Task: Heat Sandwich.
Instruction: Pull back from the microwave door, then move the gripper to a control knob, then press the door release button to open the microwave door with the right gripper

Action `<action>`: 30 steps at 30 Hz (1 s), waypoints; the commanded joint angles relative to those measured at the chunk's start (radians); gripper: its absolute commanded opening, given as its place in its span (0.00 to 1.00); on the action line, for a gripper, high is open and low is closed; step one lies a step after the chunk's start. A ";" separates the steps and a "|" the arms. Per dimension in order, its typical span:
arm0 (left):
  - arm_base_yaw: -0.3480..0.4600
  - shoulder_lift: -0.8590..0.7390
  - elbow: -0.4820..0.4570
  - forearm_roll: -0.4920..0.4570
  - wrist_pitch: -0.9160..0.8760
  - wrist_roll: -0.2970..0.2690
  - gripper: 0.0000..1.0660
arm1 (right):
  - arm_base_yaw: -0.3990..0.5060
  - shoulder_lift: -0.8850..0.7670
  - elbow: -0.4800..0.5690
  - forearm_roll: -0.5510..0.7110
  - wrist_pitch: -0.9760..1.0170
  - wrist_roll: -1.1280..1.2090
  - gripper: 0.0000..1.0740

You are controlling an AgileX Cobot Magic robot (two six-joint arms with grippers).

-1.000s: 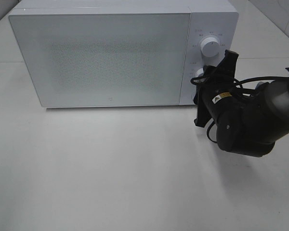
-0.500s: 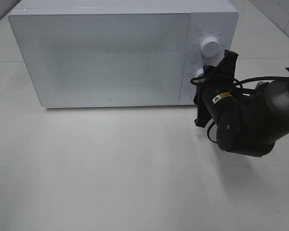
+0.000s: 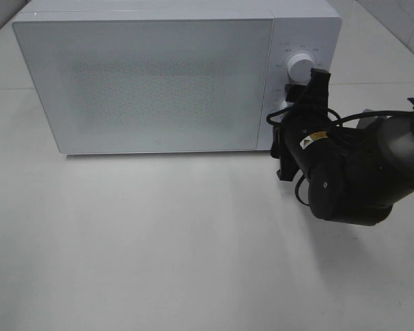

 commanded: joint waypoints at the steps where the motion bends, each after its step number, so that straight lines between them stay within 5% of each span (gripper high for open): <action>1: 0.001 -0.028 0.002 -0.005 -0.009 -0.001 0.95 | 0.001 -0.015 -0.014 -0.039 -0.179 -0.045 0.72; 20: 0.001 -0.028 0.002 -0.005 -0.009 0.000 0.95 | 0.001 -0.078 0.108 -0.124 -0.081 -0.101 0.71; 30: 0.001 -0.028 0.002 -0.005 -0.009 -0.001 0.95 | -0.001 -0.274 0.176 -0.175 0.272 -0.384 0.70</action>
